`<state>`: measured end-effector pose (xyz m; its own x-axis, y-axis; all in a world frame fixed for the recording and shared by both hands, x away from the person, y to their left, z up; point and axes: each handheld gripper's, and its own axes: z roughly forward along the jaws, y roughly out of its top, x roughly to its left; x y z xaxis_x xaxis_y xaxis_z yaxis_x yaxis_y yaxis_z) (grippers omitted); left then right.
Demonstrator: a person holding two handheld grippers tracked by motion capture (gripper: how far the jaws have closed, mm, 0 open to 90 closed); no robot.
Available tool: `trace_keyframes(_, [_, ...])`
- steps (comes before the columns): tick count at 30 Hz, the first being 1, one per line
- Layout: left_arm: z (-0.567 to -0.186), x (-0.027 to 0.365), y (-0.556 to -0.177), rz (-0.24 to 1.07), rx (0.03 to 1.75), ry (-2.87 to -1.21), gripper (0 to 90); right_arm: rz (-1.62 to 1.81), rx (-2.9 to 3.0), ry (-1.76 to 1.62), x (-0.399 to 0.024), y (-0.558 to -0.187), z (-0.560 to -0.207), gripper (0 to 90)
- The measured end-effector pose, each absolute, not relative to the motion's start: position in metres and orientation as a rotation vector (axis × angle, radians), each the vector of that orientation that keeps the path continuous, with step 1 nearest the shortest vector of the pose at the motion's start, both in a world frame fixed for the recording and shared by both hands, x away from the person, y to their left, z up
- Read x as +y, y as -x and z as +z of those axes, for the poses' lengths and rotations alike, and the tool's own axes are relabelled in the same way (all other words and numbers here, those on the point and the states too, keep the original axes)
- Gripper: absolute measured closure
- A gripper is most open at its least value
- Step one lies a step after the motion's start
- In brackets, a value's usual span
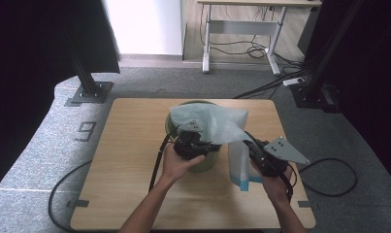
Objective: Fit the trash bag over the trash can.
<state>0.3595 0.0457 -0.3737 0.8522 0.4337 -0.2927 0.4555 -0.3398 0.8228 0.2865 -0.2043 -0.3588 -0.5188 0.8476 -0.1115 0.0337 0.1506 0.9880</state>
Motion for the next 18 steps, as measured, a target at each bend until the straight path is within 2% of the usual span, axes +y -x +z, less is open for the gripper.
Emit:
trace_keyframes(2, [-0.375, 0.046, -0.36, -0.018, 0.659, -1.977, 85.0, 1.446, 1.716, -0.855, -0.204, -0.287, -0.36, 87.4])
trace_keyframes(3, [-0.374, 0.046, -0.361, -0.003, 0.663, -1.972, 80.7, 1.447, 1.716, -0.859, -0.204, -0.288, -0.361, 87.4])
trace_keyframes(7, [-0.369, 0.045, -0.359, 0.119, 0.675, -1.961, 54.7, 1.447, 1.716, -0.863, -0.205, -0.289, -0.362, 87.4])
trace_keyframes(11, [-0.361, 0.04, -0.356, 0.199, 0.665, -1.951, 39.7, 1.442, 1.726, -0.865, -0.202, -0.292, -0.364, 87.6])
trace_keyframes(13, [-0.357, 0.037, -0.355, 0.221, 0.659, -1.947, 38.3, 1.44, 1.735, -0.869, -0.201, -0.294, -0.366, 87.8])
trace_keyframes(15, [-0.355, 0.033, -0.355, 0.244, 0.652, -1.962, 41.4, 1.445, 1.744, -0.863, -0.199, -0.296, -0.369, 87.9])
trace_keyframes(16, [-0.355, 0.031, -0.355, 0.26, 0.646, -1.976, 45.2, 1.451, 1.749, -0.857, -0.198, -0.296, -0.37, 87.9])
trace_keyframes(18, [-0.355, 0.028, -0.356, 0.282, 0.64, -2.0, 60.0, 1.459, 1.755, -0.847, -0.196, -0.296, -0.372, 87.9])
